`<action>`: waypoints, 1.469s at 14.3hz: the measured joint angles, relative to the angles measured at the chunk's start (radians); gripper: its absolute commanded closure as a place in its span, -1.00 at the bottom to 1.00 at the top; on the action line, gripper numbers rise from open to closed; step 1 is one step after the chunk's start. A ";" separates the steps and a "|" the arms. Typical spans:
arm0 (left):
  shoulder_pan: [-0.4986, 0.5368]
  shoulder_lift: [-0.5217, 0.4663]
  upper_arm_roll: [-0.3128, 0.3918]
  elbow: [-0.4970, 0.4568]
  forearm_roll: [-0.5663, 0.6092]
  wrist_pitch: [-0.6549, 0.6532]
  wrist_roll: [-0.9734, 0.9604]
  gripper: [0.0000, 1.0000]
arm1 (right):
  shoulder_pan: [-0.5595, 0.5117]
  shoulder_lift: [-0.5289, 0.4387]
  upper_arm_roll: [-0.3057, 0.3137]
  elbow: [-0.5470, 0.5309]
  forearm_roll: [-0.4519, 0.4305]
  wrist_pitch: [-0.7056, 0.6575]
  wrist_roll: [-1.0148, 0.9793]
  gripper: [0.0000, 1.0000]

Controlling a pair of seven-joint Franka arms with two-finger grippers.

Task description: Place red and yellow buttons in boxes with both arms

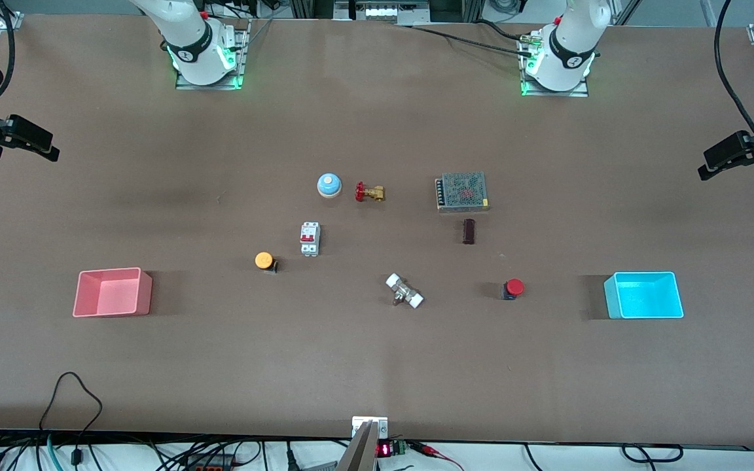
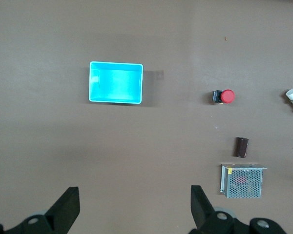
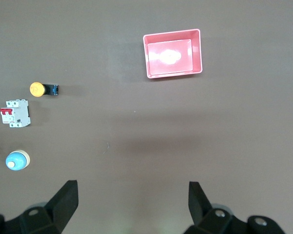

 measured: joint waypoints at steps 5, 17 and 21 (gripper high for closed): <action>-0.005 0.023 -0.002 0.046 0.000 0.006 0.000 -1.00 | 0.000 0.000 -0.001 0.000 0.000 -0.007 0.000 -1.00; -0.093 0.220 -0.016 0.096 0.000 0.002 -0.120 -1.00 | 0.032 0.222 0.007 0.003 0.000 0.110 -0.001 -1.00; -0.143 0.349 -0.017 0.096 -0.002 0.157 -0.247 -1.00 | 0.108 0.343 0.014 0.016 0.011 0.192 0.000 -1.00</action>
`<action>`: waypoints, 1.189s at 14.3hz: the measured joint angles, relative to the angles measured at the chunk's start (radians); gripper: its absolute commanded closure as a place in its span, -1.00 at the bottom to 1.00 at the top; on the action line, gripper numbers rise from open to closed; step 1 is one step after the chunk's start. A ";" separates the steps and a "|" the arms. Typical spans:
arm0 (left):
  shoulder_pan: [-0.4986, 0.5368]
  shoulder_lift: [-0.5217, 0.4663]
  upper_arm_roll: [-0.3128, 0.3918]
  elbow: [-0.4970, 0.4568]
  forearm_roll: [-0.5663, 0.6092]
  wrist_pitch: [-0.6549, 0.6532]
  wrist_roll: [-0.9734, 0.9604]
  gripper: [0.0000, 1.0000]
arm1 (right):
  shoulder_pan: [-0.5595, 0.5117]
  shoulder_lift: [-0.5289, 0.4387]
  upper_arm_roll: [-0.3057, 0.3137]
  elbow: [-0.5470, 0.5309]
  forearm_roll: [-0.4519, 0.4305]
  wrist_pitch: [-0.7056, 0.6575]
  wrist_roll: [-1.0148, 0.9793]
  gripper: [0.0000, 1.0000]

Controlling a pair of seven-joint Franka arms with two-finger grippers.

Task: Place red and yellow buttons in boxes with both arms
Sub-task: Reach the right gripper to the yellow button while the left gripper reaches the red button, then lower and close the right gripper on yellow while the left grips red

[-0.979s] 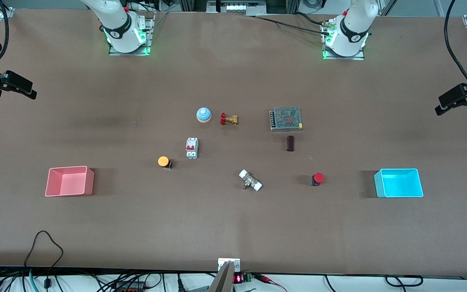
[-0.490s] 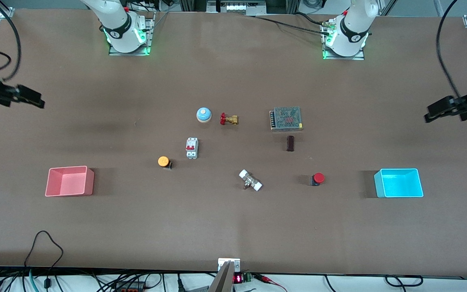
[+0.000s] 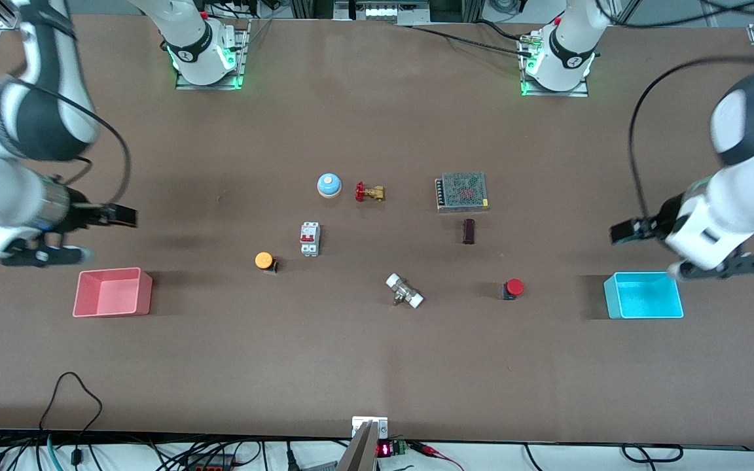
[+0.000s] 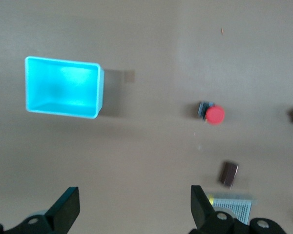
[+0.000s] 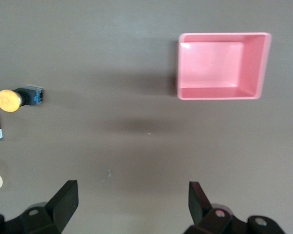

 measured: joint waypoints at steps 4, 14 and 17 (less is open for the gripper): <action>-0.098 0.148 -0.003 0.000 -0.001 0.157 -0.186 -1.00 | 0.107 0.079 0.002 0.005 0.089 0.089 0.011 -1.00; -0.177 0.311 -0.003 -0.004 -0.001 0.346 -0.322 -1.00 | 0.255 0.285 0.004 0.016 0.177 0.302 0.089 -1.00; -0.185 0.318 -0.004 -0.041 -0.001 0.414 -0.325 -1.00 | 0.268 0.310 0.003 0.017 0.173 0.346 0.112 -1.00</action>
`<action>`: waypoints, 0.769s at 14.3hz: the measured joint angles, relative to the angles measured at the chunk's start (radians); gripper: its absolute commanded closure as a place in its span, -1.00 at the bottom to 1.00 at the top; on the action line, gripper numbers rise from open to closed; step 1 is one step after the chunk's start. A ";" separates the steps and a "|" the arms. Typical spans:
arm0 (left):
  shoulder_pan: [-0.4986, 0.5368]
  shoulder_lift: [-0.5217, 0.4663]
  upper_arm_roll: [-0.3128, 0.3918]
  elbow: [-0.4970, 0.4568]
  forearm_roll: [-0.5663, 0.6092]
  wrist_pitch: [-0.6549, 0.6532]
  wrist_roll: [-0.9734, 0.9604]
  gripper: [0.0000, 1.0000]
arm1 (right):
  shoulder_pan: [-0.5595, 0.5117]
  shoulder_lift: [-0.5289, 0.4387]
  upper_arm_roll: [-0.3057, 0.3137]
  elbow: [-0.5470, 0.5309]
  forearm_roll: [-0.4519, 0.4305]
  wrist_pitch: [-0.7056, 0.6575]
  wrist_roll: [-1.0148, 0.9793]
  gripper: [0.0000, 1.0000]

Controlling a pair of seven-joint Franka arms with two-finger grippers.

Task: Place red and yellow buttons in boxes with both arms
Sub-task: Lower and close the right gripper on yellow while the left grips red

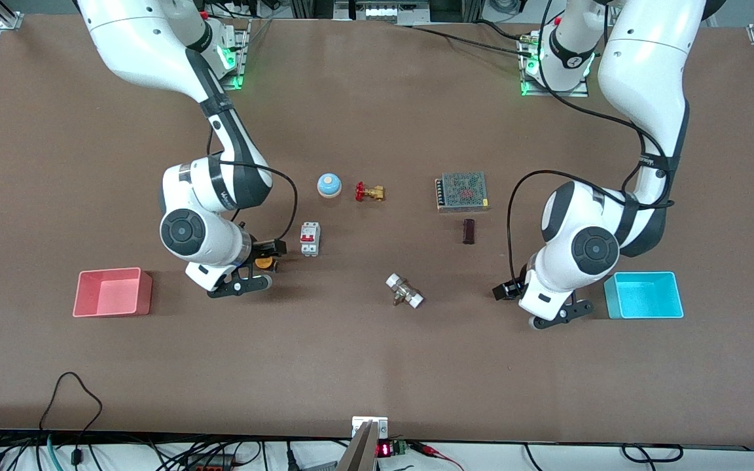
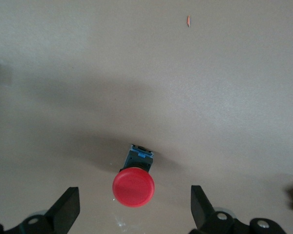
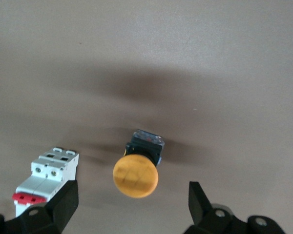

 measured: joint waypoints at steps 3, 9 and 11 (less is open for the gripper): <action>0.000 0.000 0.000 -0.011 0.000 0.001 -0.005 -1.00 | 0.005 0.015 -0.001 0.001 -0.030 0.010 0.041 -1.00; -0.001 0.000 0.000 -0.011 0.000 -0.015 -0.014 -1.00 | 0.006 0.032 -0.005 0.001 -0.114 0.010 0.090 -1.00; -0.002 0.000 0.000 -0.011 0.000 -0.015 -0.014 -1.00 | 0.008 0.036 -0.005 0.001 -0.114 0.014 0.099 -1.00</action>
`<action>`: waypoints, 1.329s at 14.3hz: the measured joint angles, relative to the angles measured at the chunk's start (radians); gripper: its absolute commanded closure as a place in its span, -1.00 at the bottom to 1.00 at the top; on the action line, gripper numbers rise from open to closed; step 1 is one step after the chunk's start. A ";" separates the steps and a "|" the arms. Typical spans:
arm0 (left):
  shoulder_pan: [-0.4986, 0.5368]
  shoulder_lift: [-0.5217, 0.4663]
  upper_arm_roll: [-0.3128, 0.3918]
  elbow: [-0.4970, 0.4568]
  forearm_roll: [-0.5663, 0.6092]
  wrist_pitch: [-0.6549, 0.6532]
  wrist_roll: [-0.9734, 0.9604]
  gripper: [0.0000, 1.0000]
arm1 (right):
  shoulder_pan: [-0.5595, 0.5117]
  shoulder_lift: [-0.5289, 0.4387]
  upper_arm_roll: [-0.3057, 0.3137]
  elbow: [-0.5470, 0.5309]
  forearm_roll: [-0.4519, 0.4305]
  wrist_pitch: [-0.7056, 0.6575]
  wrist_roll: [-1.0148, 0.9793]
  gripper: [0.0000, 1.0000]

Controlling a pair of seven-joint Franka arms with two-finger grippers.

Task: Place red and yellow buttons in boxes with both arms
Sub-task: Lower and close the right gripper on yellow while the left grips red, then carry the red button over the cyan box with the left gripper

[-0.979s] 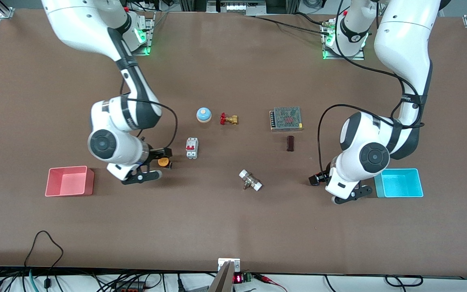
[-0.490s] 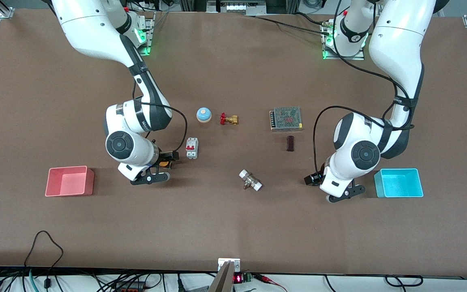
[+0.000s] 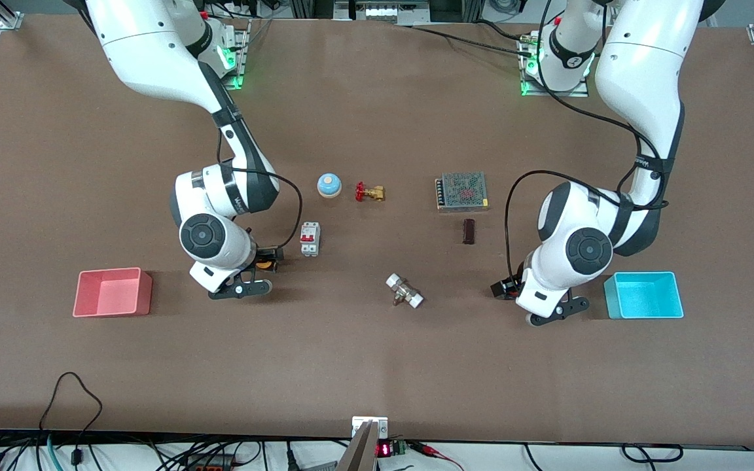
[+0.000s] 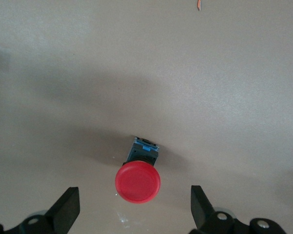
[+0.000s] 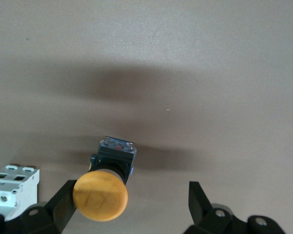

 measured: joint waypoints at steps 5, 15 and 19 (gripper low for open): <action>0.000 0.028 0.000 -0.002 0.000 0.031 0.000 -0.79 | 0.004 0.006 0.000 0.000 0.000 0.032 0.007 -1.00; 0.002 0.038 0.002 0.002 0.000 0.038 -0.001 0.32 | 0.016 0.030 0.000 0.001 0.001 0.067 0.056 -1.00; 0.011 0.029 0.012 0.011 0.000 0.021 0.000 0.36 | 0.022 0.031 0.000 0.000 0.001 0.067 0.063 -0.89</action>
